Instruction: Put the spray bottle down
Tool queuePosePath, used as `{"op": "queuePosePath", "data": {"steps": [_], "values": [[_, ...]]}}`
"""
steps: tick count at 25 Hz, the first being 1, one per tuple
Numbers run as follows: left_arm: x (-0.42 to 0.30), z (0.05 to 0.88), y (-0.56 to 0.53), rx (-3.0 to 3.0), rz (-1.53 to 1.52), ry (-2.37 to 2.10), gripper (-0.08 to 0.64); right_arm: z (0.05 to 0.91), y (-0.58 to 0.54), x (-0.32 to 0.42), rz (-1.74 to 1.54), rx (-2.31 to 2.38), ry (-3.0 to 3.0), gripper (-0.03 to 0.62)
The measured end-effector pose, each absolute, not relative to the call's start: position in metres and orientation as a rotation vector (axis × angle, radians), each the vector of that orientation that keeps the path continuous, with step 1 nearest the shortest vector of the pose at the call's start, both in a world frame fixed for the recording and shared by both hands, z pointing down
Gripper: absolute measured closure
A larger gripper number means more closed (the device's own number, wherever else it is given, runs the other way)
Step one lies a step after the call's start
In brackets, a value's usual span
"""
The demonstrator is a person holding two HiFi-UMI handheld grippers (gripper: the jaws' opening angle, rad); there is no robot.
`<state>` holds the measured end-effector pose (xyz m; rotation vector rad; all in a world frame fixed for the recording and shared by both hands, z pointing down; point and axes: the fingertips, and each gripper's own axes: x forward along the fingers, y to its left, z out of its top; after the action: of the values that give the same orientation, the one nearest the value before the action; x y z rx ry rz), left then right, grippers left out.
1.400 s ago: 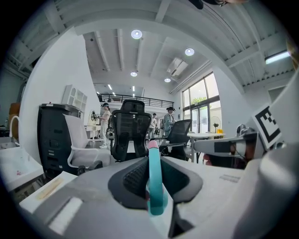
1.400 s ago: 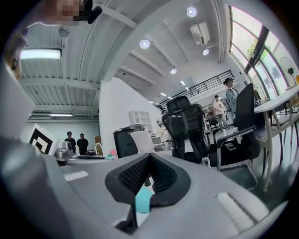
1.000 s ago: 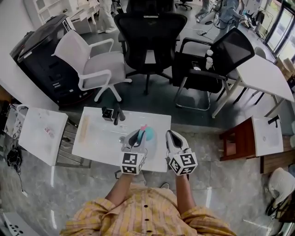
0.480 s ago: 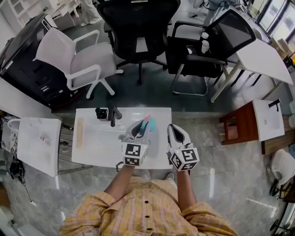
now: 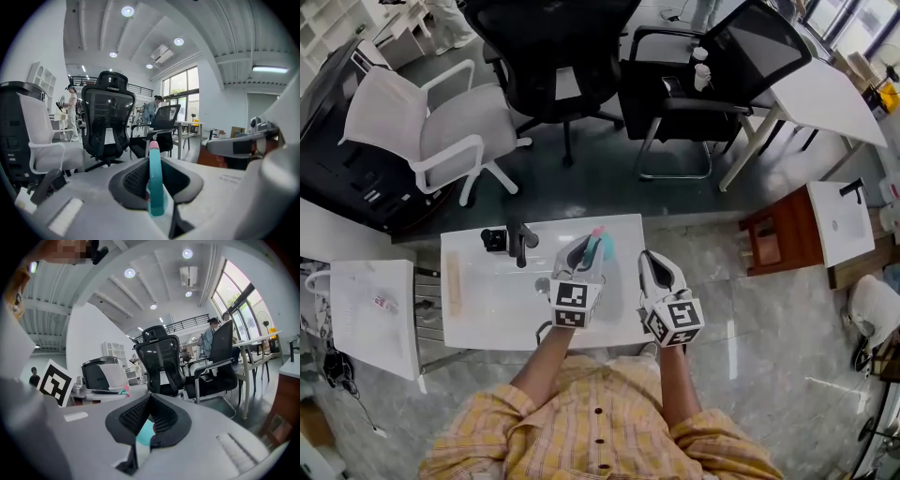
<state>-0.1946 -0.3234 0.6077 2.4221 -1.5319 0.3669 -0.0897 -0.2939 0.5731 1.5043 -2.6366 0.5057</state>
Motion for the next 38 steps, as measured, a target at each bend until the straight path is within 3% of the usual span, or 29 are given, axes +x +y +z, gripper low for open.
{"op": "queuePosePath", "data": {"steps": [38], "values": [[-0.168, 0.657, -0.389, 2.442, 0.493, -1.449, 0.486, 0.608, -0.297, -0.060, 0.541, 1.574, -2.504, 0.591]]}}
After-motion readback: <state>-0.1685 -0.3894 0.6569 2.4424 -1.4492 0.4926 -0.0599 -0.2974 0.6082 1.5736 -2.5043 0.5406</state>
